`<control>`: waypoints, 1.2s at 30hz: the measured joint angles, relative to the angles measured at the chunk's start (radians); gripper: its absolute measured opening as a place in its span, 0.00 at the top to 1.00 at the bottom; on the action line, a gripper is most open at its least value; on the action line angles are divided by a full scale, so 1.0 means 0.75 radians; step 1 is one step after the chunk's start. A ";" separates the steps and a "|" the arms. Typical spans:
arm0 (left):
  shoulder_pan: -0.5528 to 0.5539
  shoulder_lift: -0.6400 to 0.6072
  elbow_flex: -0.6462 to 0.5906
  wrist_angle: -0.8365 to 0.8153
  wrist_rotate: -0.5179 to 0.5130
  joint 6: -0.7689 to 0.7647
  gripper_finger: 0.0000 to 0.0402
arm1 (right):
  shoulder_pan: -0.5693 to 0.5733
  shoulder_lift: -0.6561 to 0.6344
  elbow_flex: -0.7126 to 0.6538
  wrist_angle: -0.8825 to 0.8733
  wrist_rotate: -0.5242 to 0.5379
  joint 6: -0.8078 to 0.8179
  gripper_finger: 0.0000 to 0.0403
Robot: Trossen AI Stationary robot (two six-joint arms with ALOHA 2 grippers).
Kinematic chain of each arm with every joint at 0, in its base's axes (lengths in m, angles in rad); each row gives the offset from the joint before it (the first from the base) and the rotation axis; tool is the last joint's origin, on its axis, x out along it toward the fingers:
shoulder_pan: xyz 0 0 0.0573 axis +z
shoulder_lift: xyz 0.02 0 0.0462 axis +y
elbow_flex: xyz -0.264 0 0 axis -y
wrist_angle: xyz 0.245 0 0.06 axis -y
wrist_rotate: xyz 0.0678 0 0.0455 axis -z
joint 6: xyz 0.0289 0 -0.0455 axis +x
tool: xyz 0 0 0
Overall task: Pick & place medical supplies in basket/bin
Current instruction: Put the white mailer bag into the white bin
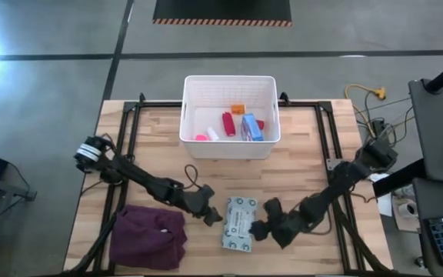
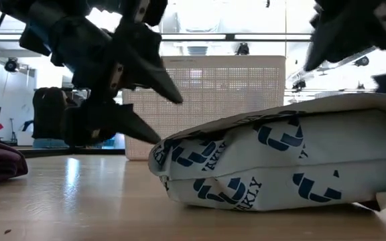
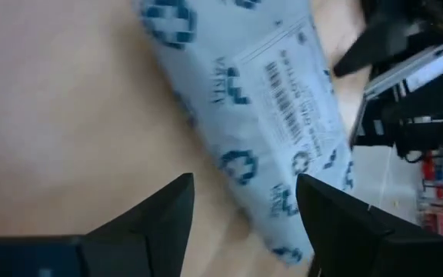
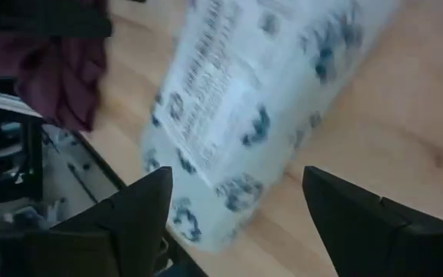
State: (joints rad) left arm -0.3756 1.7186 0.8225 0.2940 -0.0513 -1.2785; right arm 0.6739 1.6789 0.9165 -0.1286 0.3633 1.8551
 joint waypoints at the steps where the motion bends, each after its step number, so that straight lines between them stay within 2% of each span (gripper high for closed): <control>1: -0.002 0.033 0.030 0.013 0.000 0.000 0.47 | 0.020 0.004 -0.016 -0.001 0.003 0.036 0.30; 5: -0.008 0.114 0.087 0.013 0.043 0.000 0.47 | 0.063 0.057 -0.045 0.060 0.013 0.176 0.30; 6: -0.008 0.129 0.096 0.033 0.062 0.002 0.47 | 0.073 0.057 -0.065 0.042 0.056 0.192 0.29; 8: -0.008 0.142 0.092 -0.001 0.069 0.000 0.47 | 0.073 0.100 -0.068 0.163 0.130 0.219 0.29; 11: -0.006 0.168 0.103 0.022 0.066 0.003 0.47 | 0.055 0.128 -0.115 0.200 0.191 0.225 0.29; 17: 0.020 0.207 0.100 0.021 0.075 0.002 0.47 | -0.009 0.262 -0.157 0.615 0.174 0.116 0.29; 20: 0.031 0.214 0.103 0.040 0.084 0.002 0.47 | -0.034 0.299 -0.135 0.641 0.171 0.083 0.29; 28: 0.038 0.254 0.133 0.050 0.118 0.031 0.47 | -0.145 0.157 -0.098 0.554 0.173 -0.096 0.29; 31: 0.038 0.260 0.144 0.052 0.113 0.043 0.47 | -0.226 0.092 -0.071 0.520 0.082 -0.240 0.31; 33: 0.050 0.243 0.141 0.037 0.102 0.085 0.47 | -0.288 0.071 -0.018 0.469 -0.055 -0.362 0.32; 36: 0.082 0.194 0.127 -0.014 0.073 0.135 0.47 | -0.340 0.088 0.116 0.247 -0.199 -0.505 0.35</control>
State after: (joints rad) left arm -0.3140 1.8640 0.9178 0.2836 0.0038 -1.1773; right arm 0.4192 1.7450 1.0035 0.0569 0.2143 1.4764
